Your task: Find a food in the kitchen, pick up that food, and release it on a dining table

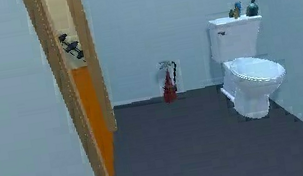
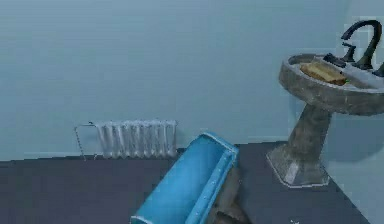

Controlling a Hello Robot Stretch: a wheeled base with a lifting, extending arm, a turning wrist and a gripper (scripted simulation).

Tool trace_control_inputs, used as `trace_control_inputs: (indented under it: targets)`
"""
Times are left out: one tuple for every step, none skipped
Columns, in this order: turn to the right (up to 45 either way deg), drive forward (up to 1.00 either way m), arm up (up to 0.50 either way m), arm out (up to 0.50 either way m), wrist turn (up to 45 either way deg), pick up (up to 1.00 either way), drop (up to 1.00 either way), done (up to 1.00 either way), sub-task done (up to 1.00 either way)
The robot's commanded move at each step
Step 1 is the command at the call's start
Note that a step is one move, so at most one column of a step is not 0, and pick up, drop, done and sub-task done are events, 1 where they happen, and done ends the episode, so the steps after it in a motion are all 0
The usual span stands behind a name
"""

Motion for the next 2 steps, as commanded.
trace_control_inputs:
  targets:
    - [0.0, 1.0, 0.0, 0.0, 0.0, 0.0, 0.0, 0.0, 0.0]
    - [-21.0, 0.0, 0.0, 0.0, 0.0, 0.0, 0.0, 0.0, 0.0]
